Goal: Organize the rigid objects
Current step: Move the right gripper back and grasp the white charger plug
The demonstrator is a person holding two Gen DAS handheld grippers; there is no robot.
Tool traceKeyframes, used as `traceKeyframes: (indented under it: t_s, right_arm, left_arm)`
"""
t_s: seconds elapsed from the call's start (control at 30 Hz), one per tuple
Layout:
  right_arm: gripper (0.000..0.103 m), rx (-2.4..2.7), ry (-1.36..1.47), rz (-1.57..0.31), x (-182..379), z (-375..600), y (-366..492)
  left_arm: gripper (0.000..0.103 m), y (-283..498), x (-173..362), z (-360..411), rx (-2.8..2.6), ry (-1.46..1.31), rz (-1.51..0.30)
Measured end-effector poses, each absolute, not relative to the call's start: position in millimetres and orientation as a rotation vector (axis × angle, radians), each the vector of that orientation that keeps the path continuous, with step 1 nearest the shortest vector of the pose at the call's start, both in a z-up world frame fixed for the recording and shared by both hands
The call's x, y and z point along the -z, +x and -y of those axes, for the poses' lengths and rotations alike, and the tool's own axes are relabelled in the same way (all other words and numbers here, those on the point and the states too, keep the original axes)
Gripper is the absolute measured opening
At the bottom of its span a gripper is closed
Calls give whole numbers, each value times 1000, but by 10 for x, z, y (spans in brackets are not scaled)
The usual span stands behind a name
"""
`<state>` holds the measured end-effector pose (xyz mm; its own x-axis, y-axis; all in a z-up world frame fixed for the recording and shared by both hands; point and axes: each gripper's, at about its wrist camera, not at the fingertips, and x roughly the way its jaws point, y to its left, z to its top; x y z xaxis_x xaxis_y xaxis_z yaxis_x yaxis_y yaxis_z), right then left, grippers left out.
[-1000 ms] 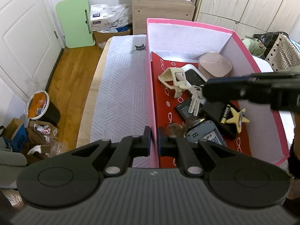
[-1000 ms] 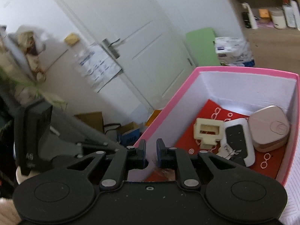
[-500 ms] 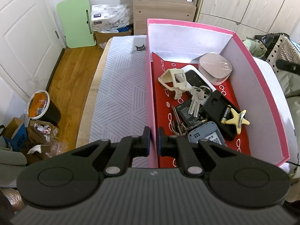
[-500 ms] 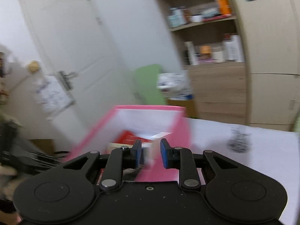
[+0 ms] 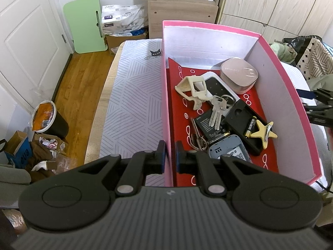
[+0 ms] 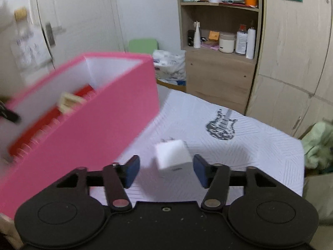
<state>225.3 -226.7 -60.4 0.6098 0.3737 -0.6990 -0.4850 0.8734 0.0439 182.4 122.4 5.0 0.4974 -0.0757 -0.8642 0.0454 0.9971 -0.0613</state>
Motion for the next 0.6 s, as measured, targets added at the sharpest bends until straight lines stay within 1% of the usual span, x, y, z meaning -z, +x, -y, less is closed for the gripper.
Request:
traceKeyframes:
  t_s: [0.53, 0.57, 0.6]
  right_arm:
    - [65, -518, -87, -746, 897, 2235, 2459]
    - [62, -516, -90, -743, 890, 2214, 2459]
    - [48, -512, -80, -742, 878, 2204, 2460]
  left_arm:
    - [10, 1814, -45, -1227, 78, -30, -1041]
    - [10, 1814, -46, -1224, 77, -30, -1040]
    - [10, 1815, -43, -1218, 75, -29, -1038]
